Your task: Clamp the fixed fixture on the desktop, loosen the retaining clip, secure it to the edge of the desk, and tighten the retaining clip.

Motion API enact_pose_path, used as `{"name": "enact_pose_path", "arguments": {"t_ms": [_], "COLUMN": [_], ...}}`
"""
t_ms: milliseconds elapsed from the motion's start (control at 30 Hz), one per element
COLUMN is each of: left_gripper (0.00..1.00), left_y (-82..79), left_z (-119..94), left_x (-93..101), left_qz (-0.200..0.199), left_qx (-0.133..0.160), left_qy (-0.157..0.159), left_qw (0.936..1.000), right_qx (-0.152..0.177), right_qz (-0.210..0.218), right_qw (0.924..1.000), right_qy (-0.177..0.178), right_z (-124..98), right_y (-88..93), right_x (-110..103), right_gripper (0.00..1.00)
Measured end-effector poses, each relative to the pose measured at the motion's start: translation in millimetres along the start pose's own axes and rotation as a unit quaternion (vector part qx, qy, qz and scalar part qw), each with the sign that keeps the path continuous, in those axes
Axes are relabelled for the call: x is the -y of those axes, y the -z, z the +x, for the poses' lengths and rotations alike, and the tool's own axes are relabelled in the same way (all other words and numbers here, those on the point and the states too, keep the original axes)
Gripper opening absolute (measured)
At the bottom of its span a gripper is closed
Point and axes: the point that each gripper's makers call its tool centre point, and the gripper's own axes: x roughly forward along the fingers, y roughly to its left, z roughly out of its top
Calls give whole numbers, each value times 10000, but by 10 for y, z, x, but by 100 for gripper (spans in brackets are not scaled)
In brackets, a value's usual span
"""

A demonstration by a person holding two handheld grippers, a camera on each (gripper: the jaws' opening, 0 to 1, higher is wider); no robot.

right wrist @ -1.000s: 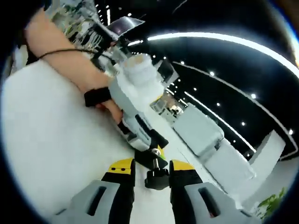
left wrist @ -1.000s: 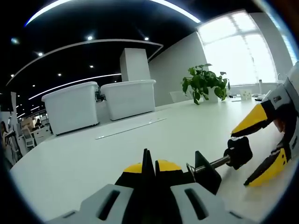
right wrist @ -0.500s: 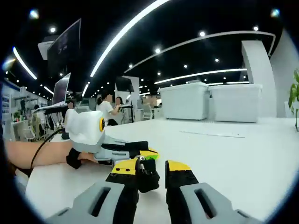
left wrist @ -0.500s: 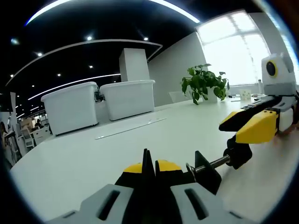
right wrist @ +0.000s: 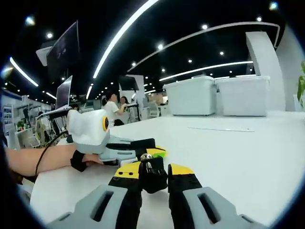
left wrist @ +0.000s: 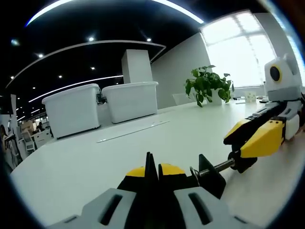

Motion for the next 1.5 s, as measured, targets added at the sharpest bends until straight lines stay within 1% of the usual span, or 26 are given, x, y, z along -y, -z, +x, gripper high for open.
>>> {"name": "enact_pose_path", "arguments": {"t_ms": [100, 200, 267, 367, 400, 467, 533, 667, 767, 833, 867, 900, 967, 1000, 1033, 1067, 1100, 1200, 1300, 1367, 1500], "left_gripper": [7, 7, 7, 7, 7, 7, 7, 7, 7, 7, 7, 7, 7, 7, 7, 7, 7, 7, 7, 7, 7], "left_y": [-1, -1, 0, 1, 1, 0, 3, 3, 3, 5, 4, 4, 5, 6, 7, 7, 7, 7, 8, 8, 7], "left_z": [9, 13, 14, 12, 11, 10, 11, 12, 12, 9, 8, 7, 2, 3, 4, 5, 6, 3, 0, -1, 2], "left_x": [2, 3, 4, 4, 3, 1, -3, -4, -5, -3, -3, -3, -3, -6, -8, -10, -10, -9, -6, -5, -9], "left_qz": [3, 2, 4, 8, 10, 17, 10, 10, 9, 8, 11, 12, 10, 6, 4, 6, 4, 7, 8, 9, 7], "left_qx": [3, 4, 5, 5, 7, 12, 7, 7, 6, 5, 7, 8, 7, 3, 1, 1, 1, 3, 3, 5, 2], "left_qy": [13, 17, 16, 7, 3, -1, -9, -9, -9, -11, -14, -15, -21, -25, -28, -29, -28, -29, -32, -32, -33], "left_qw": [10000, 10000, 10000, 10000, 10000, 10000, 10000, 10000, 10000, 10000, 10000, 10000, 10000, 10000, 10000, 10000, 10000, 10000, 10000, 10000, 10000], "right_qx": [-22, -24, -28, -8, -7, 32, 38, 51, 35, 39, 34, 33, 23, 28, 16, 20, 8, 9, 7, -14, -8], "right_qz": [58, -72, -247, -671, -888, -1523, -1847, -1757, -1924, -2272, -2499, -2859, -3377, -3536, -3605, -3557, -3550, -3578, -3767, -3990, -4064], "right_qw": [10000, 10000, 9997, 9977, 9960, 9883, 9828, 9844, 9813, 9738, 9682, 9582, 9411, 9352, 9326, 9344, 9347, 9336, 9261, 9168, 9135], "right_qy": [-6, 0, 16, 37, 53, 68, 84, 60, 76, 97, 110, 123, 164, 174, 180, 173, 186, 175, 196, 196, 199], "right_z": [-2, -9, -14, -12, -12, -14, -22, -42, -50, -56, -58, -56, -53, -53, -35, -27, -14, -6, -6, -6, -3], "right_y": [8, 14, 15, 6, 3, -8, 8, 27, 39, 41, 45, 50, 63, 69, 51, 46, 1, -7, 26, 39, 43], "right_x": [-3, -34, -54, -63, -76, -125, -172, -196, -229, -256, -273, -301, -345, -366, -313, -293, -243, -231, -258, -271, -275], "right_gripper": [19, 19, 19, 19, 19, 19, 19, 19, 19, 19, 19, 20, 20, 20, 20, 20, 20, 20, 20, 20, 21]}}
